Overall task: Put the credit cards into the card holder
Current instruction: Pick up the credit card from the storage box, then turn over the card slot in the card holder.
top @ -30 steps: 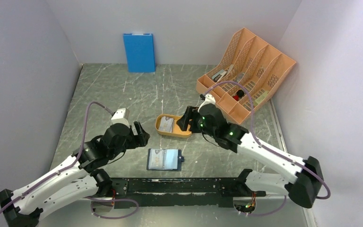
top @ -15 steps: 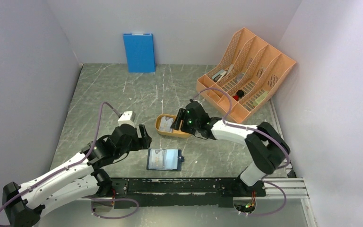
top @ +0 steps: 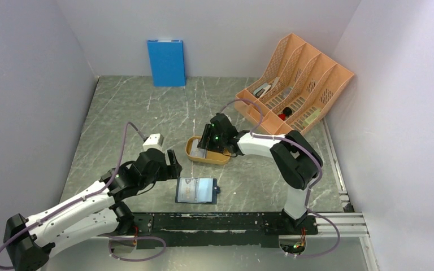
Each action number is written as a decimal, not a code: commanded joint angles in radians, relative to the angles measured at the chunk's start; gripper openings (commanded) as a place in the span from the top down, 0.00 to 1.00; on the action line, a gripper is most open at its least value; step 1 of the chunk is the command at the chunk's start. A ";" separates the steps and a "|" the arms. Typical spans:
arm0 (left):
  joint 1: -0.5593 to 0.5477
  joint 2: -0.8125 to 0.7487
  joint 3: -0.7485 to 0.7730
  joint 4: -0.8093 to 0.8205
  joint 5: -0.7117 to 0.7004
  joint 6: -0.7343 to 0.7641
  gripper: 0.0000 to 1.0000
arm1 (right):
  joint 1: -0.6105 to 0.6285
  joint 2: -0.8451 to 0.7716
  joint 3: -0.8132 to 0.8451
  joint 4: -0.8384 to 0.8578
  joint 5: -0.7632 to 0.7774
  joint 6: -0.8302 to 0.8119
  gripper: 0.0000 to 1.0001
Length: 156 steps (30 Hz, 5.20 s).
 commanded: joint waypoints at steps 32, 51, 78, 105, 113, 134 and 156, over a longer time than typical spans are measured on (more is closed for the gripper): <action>-0.003 0.023 -0.016 0.015 -0.004 -0.032 0.21 | -0.086 -0.064 -0.151 0.118 -0.108 0.044 0.88; -0.003 0.017 -0.020 0.020 -0.005 -0.036 0.21 | -0.102 -0.157 -0.190 0.191 -0.234 0.119 1.00; -0.003 -0.118 0.143 -0.163 -0.131 0.012 0.23 | -0.212 -0.607 -0.094 -0.234 -0.683 0.425 1.00; -0.257 0.410 0.098 0.239 0.112 0.051 0.22 | -0.074 -0.933 -0.525 -0.437 -0.408 -0.095 1.00; -0.277 0.524 0.129 0.306 0.126 0.065 0.28 | -0.023 -0.917 -0.543 -0.404 -0.410 -0.094 1.00; -0.318 0.728 0.124 0.304 0.065 0.035 0.56 | 0.043 -0.922 -0.562 -0.351 -0.369 -0.040 1.00; -0.318 0.702 0.042 0.288 0.023 -0.026 0.95 | 0.080 -0.858 -0.612 -0.295 -0.373 -0.006 1.00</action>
